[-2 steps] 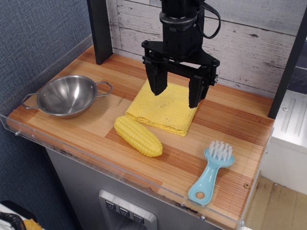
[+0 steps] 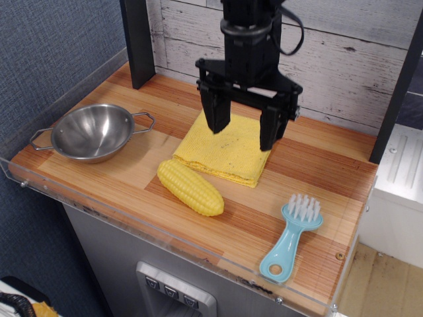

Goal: Place the pot on top of the towel.

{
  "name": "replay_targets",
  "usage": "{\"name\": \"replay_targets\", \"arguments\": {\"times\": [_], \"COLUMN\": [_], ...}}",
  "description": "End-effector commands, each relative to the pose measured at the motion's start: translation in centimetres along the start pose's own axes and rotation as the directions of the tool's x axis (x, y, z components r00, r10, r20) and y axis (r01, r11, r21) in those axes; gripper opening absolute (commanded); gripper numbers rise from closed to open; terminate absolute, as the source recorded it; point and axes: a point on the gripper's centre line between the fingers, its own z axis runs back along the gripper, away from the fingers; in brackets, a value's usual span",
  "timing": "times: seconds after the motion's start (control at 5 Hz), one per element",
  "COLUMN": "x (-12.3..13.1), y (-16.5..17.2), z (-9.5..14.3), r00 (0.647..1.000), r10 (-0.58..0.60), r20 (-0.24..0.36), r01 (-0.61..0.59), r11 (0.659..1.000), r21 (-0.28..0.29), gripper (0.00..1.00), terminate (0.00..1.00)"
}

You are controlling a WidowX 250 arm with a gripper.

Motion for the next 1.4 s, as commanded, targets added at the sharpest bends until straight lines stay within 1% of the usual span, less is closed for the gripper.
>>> {"name": "replay_targets", "arguments": {"times": [0.0,0.2,0.4,0.6,0.8,1.0,1.2], "x": [-3.2,-4.9,-4.8,-3.8,-3.1,-3.4,-3.6], "y": [3.6,5.7,5.7,4.7,4.0,3.3,2.7], "z": [-2.6,-4.9,-6.6,-7.3,-7.0,-4.7,-1.8], "r00": [0.997,0.989,0.985,0.988,0.991,0.994,0.993], "r10": [0.074,0.144,0.168,0.152,0.119,0.112,0.103], "r20": [0.017,-0.019,-0.049,-0.039,-0.054,-0.009,0.052], "r01": [-0.073,-0.145,-0.171,-0.155,-0.123,-0.113,-0.099], "r11": [0.996,0.988,0.982,0.984,0.99,0.992,0.992], "r21": [-0.049,-0.06,-0.078,-0.086,-0.071,-0.055,-0.073], "gripper": [1.0,1.0,1.0,1.0,1.0,1.0,1.0], "terminate": [0.0,0.0,0.0,0.0,0.0,0.0,0.0]}}
